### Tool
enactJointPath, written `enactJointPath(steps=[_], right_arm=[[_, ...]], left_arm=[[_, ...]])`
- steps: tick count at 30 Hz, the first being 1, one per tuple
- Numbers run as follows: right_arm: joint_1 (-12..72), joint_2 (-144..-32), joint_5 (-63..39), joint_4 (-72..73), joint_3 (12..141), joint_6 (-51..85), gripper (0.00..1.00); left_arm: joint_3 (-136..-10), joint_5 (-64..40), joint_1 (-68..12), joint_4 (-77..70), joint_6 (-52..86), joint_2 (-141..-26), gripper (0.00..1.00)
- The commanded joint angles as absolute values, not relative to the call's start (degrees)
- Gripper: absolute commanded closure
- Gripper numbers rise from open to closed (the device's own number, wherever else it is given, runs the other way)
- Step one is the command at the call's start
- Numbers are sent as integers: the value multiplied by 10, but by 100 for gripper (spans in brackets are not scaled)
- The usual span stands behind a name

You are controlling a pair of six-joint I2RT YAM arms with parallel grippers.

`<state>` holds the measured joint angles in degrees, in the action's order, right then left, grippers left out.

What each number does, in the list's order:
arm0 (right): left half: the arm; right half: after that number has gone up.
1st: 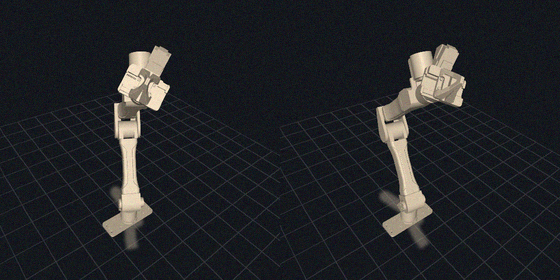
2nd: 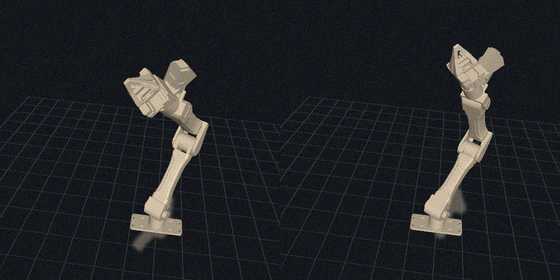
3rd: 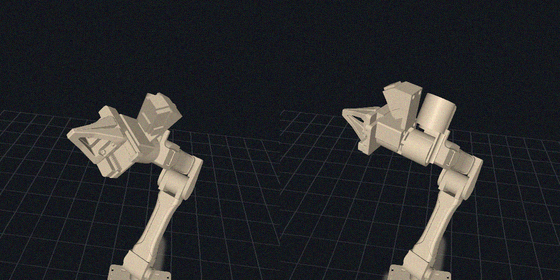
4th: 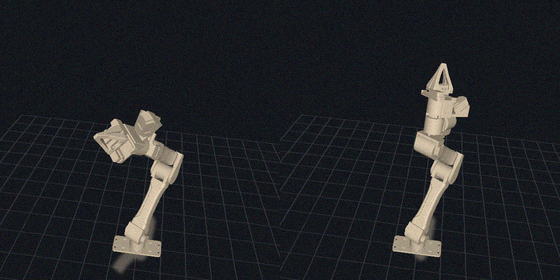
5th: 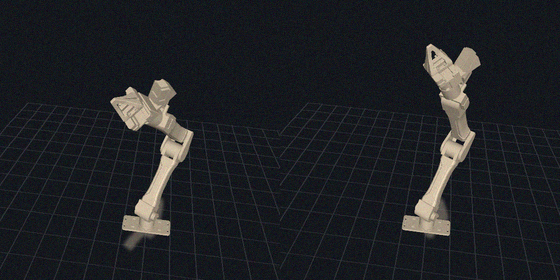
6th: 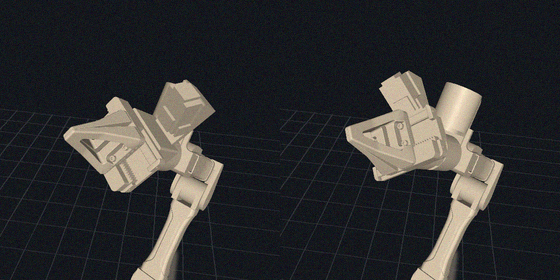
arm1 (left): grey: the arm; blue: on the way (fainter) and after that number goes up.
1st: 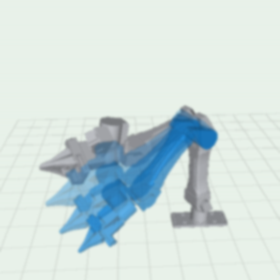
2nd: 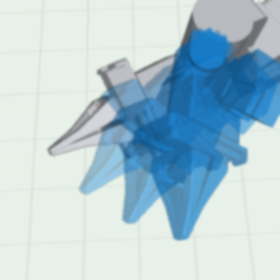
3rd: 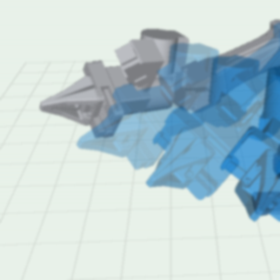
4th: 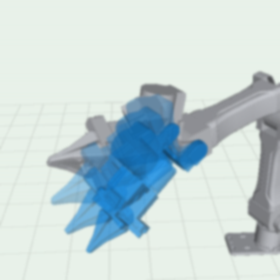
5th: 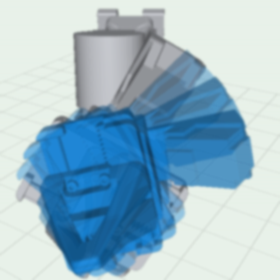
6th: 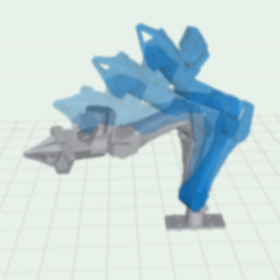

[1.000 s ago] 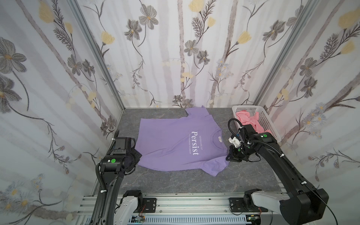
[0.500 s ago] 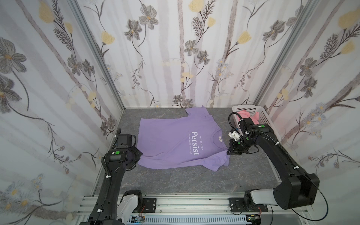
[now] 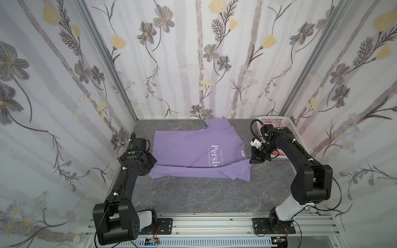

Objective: Fold and stack t-shirts
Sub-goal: Fold the T-shirt.

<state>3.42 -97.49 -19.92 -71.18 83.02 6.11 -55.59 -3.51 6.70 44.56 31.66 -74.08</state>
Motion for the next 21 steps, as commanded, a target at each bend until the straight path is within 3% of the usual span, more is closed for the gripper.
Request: enactJointPath(steps=[1,21], right_arm=[[32,-1006,-192,-716,858,48,100],[32,-1153,-205,-700,968,62,100]], left_arm=[[-567,-30,68,411,293,-765,100],[-621,-24,69,354,249,-921,100]])
